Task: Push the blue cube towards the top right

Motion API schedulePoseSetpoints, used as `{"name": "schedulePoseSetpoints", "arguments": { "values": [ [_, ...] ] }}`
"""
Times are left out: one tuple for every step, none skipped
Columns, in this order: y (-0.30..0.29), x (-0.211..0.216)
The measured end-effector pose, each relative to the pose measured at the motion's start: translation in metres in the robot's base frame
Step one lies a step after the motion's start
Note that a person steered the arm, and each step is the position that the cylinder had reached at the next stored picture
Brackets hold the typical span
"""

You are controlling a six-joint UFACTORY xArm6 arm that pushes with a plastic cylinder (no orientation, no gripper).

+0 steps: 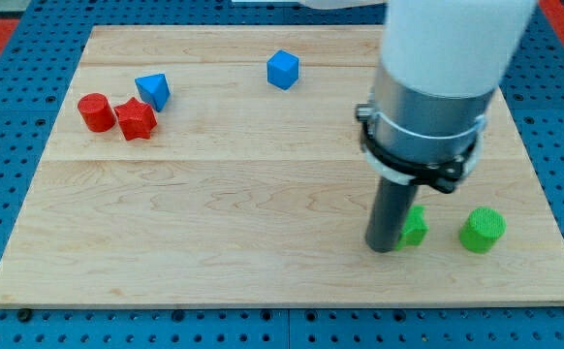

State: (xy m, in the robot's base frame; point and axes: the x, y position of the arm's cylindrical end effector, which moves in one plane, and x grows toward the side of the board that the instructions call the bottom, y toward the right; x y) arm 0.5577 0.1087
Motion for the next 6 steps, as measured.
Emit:
{"name": "schedulePoseSetpoints", "arguments": {
  "values": [
    [0.022, 0.000],
    [0.027, 0.000],
    [-0.046, -0.018],
    [-0.100, -0.070],
    [-0.098, -0.129],
    [-0.073, -0.189]
  ]
}}
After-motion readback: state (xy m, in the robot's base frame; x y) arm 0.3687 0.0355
